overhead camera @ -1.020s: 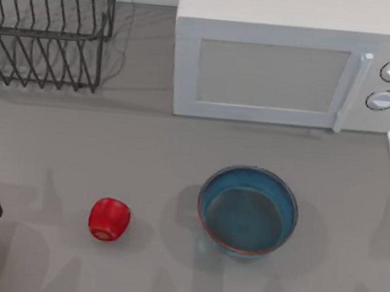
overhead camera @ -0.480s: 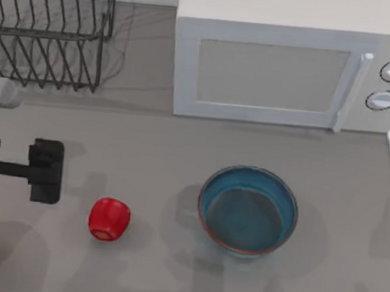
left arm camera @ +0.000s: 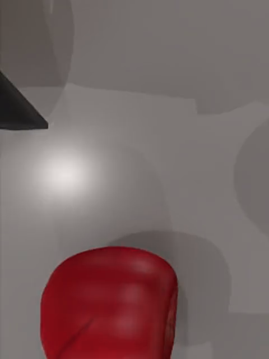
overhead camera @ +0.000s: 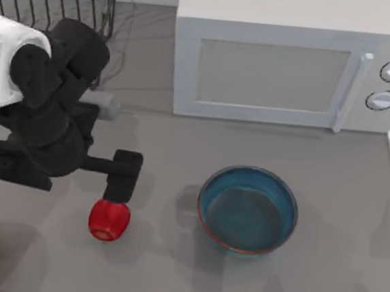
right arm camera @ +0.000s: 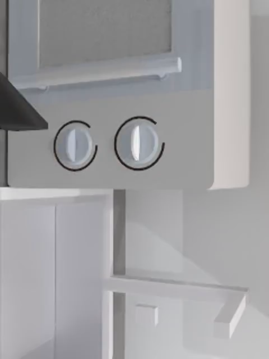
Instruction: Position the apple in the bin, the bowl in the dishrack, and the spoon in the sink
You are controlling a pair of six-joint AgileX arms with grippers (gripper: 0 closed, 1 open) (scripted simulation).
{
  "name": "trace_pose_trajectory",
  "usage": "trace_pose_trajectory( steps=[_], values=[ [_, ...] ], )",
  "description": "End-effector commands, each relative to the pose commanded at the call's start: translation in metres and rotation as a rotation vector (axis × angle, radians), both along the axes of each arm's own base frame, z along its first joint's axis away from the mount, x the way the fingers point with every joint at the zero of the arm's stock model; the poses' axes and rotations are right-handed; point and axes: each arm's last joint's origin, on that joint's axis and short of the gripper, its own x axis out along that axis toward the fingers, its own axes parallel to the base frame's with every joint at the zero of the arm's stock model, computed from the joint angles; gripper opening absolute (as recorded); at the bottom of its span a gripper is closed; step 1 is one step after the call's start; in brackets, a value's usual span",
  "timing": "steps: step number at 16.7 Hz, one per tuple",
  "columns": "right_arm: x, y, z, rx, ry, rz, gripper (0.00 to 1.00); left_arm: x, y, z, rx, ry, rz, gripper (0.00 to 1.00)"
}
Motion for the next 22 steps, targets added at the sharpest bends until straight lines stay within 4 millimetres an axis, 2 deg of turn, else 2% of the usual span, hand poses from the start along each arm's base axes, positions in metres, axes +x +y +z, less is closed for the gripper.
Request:
trace_pose_trajectory(
  steps=[3,5,11,13,19,22],
  values=[
    [0.0,0.0,0.0,0.0,0.0,0.0,1.0,0.016,-0.021,-0.012,0.036,0.099,-0.015,1.0],
    [0.0,0.0,0.0,0.0,0.0,0.0,1.0,0.021,-0.028,-0.014,0.045,0.123,-0.019,1.0],
    [0.0,0.0,0.0,0.0,0.0,0.0,1.0,0.022,-0.028,-0.015,0.046,0.125,-0.017,1.0],
    [0.0,0.0,0.0,0.0,0.0,0.0,1.0,0.022,-0.029,-0.027,0.049,0.13,-0.02,1.0],
    [0.0,0.0,0.0,0.0,0.0,0.0,1.0,0.02,-0.034,-0.08,0.045,0.123,-0.02,1.0],
    [0.0,0.0,0.0,0.0,0.0,0.0,1.0,0.019,-0.034,-0.084,0.047,0.126,-0.02,1.0]
  ],
)
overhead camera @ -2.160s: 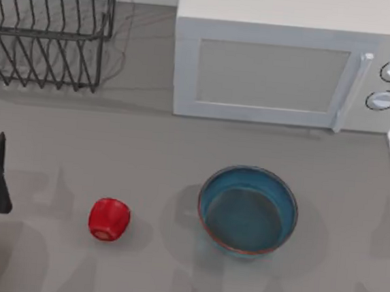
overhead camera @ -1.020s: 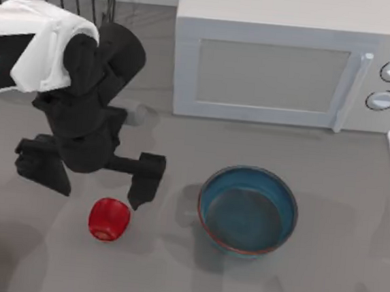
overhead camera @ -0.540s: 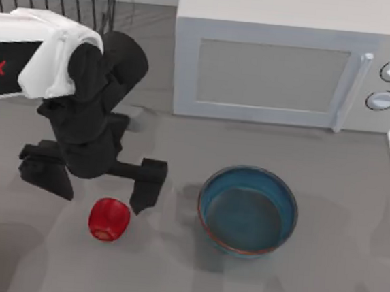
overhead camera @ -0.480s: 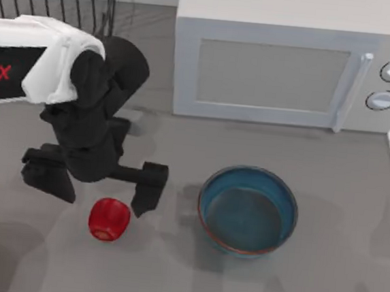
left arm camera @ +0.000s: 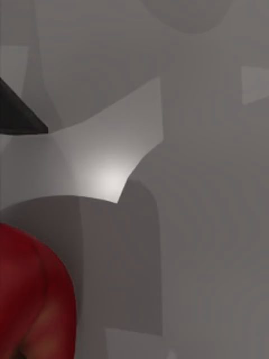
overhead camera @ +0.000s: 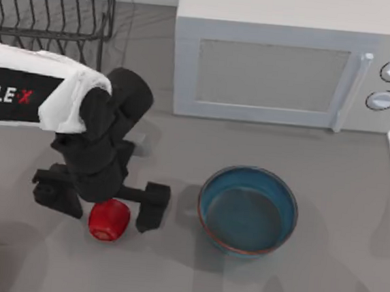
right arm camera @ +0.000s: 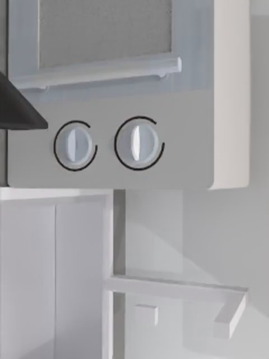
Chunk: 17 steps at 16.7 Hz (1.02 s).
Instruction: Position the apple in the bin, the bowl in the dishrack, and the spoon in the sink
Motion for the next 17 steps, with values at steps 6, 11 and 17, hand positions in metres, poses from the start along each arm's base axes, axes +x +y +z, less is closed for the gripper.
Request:
trace_pose_trajectory(
  steps=[6,11,17],
  values=[
    [0.0,0.0,0.0,0.0,0.0,0.0,1.0,0.0,0.0,0.0,0.0,0.0,0.0,0.7],
    [0.0,0.0,0.0,0.0,0.0,0.0,1.0,0.0,0.0,0.0,0.0,0.0,0.0,0.32],
    [0.0,0.0,0.0,0.0,0.0,0.0,1.0,0.0,0.0,0.0,0.0,0.0,0.0,0.0]
  ],
)
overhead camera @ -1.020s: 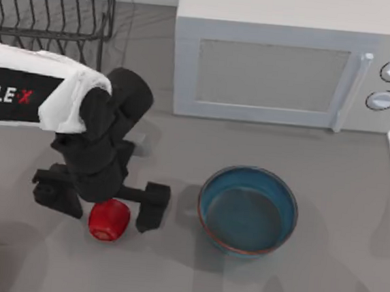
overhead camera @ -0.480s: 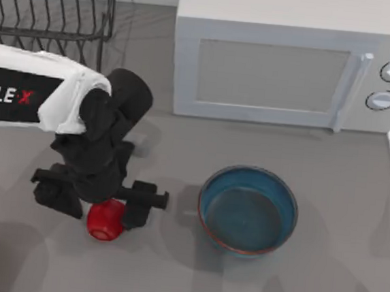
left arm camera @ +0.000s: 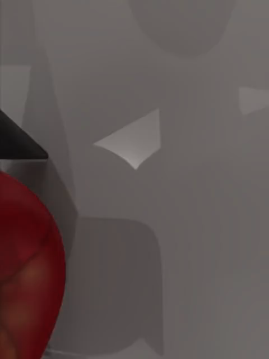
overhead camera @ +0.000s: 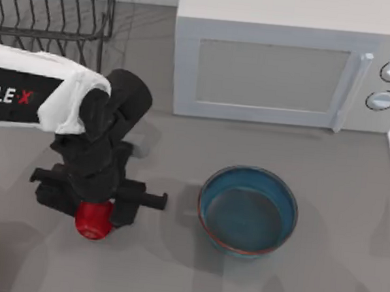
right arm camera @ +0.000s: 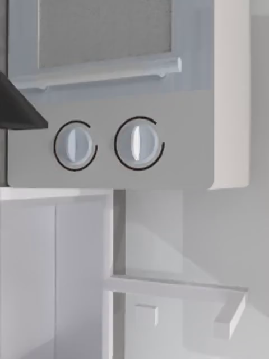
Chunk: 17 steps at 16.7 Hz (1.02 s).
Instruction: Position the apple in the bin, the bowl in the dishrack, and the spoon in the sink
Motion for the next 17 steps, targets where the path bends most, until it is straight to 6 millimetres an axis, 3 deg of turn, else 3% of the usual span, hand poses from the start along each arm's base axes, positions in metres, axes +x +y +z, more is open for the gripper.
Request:
trace_pose_trajectory(
  steps=[6,9,17],
  values=[
    [0.0,0.0,0.0,0.0,0.0,0.0,1.0,0.0,0.0,0.0,0.0,0.0,0.0,0.0],
    [0.0,0.0,0.0,0.0,0.0,0.0,1.0,0.002,0.002,0.011,0.021,-0.027,-0.011,0.0],
    [0.0,0.0,0.0,0.0,0.0,0.0,1.0,0.002,0.002,0.095,0.029,-0.013,-0.01,0.0]
  ],
)
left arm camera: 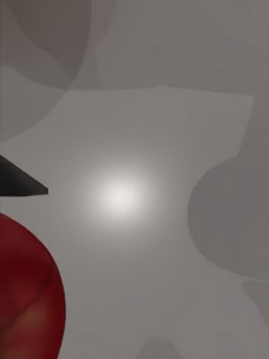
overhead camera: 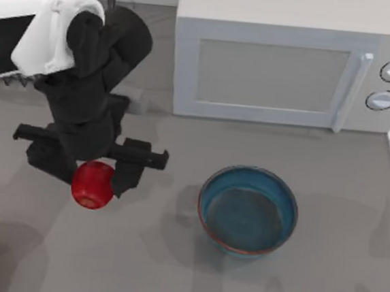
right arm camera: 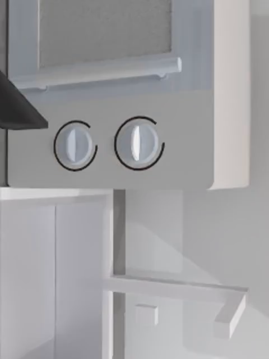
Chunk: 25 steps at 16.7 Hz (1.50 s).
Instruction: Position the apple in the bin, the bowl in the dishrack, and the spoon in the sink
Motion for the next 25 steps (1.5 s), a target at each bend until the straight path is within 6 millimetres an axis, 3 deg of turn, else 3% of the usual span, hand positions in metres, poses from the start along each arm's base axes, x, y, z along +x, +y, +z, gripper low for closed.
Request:
trace_pose_trajectory(
  steps=[2,8,11,19,25],
  values=[
    [0.0,0.0,0.0,0.0,0.0,0.0,1.0,-0.001,0.001,0.011,-0.006,-0.011,0.0,0.0],
    [0.0,0.0,0.0,0.0,0.0,0.0,1.0,-0.002,0.003,0.01,0.017,-0.003,0.008,0.0],
    [0.0,0.0,0.0,0.0,0.0,0.0,1.0,-0.012,0.016,0.012,0.141,0.015,0.059,0.0],
    [0.0,0.0,0.0,0.0,0.0,0.0,1.0,-0.055,0.067,0.025,0.67,-0.013,0.155,0.0],
    [0.0,0.0,0.0,0.0,0.0,0.0,1.0,-0.062,0.072,0.028,0.723,-0.024,0.158,0.0]
  ],
)
